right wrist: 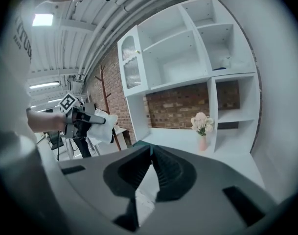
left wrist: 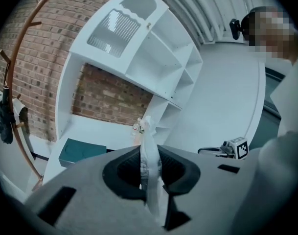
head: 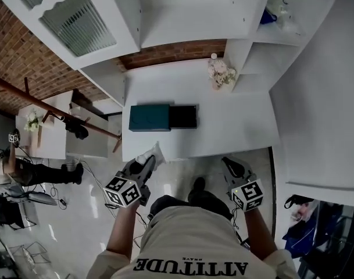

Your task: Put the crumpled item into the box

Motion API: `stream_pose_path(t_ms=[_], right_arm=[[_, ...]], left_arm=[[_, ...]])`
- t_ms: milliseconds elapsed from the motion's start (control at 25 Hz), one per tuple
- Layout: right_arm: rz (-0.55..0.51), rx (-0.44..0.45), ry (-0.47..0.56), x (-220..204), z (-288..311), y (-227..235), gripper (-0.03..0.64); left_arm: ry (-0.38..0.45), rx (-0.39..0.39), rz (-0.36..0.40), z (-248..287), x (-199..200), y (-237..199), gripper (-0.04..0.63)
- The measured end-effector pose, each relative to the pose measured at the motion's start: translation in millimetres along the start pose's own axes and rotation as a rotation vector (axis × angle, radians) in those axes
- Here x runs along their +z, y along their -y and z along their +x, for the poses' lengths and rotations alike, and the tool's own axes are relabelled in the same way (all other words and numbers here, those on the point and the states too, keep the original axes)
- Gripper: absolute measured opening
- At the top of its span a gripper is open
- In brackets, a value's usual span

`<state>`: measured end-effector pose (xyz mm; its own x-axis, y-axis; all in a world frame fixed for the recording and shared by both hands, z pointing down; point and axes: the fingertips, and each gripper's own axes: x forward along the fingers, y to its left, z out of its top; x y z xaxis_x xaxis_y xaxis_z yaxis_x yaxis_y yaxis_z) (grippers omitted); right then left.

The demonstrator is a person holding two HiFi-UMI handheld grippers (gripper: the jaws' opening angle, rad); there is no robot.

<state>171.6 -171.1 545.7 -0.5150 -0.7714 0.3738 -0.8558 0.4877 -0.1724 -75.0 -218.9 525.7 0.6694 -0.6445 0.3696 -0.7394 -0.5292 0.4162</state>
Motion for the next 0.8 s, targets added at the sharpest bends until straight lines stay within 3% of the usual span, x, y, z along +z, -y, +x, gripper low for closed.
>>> stream_pose_path(t_ms=[280,800], right_arm=[[0.039,0.005,-0.012,-8.8,5.8,7.4,0.037],[0.116,-0.103,-0.028,-10.6,44.4,27.3,0.037]], left_arm=[[-0.025,-0.020,-0.059,40.3,12.6,0.4,0.075],[-0.134,-0.076,-0.144,112.6,10.2,-45.9,0.075]])
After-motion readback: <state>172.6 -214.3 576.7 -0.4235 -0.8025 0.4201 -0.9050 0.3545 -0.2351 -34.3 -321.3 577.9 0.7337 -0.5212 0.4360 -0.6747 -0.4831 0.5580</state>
